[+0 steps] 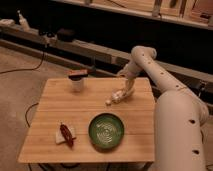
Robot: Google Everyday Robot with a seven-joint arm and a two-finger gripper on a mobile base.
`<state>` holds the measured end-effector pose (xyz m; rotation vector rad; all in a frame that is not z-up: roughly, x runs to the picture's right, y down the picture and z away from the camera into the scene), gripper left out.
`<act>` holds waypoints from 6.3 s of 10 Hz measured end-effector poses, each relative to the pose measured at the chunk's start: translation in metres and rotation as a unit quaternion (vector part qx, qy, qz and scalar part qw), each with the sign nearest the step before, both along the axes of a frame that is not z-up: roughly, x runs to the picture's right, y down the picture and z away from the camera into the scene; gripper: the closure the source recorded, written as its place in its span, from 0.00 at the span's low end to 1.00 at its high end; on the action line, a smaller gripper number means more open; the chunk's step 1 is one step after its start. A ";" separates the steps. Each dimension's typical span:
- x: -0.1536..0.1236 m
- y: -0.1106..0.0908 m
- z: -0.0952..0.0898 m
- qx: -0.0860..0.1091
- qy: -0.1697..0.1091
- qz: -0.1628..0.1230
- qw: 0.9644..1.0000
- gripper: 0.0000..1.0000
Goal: Place the bottle in the ceramic bowl
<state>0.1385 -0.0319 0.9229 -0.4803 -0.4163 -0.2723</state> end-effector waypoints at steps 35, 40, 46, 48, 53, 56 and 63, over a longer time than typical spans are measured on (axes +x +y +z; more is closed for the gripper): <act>-0.017 0.039 -0.055 -0.006 -0.080 -0.052 0.995 1.00; -0.109 0.072 -0.138 -0.010 -0.162 -0.218 0.962 1.00; -0.130 0.094 -0.150 -0.024 -0.177 -0.254 0.951 1.00; -0.149 0.121 -0.160 -0.042 -0.190 -0.277 0.941 1.00; -0.155 0.182 -0.145 -0.110 -0.132 -0.286 0.943 0.97; -0.174 0.210 -0.133 -0.135 -0.113 -0.284 0.943 0.68; -0.142 0.251 -0.144 -0.172 -0.037 -0.216 0.960 0.20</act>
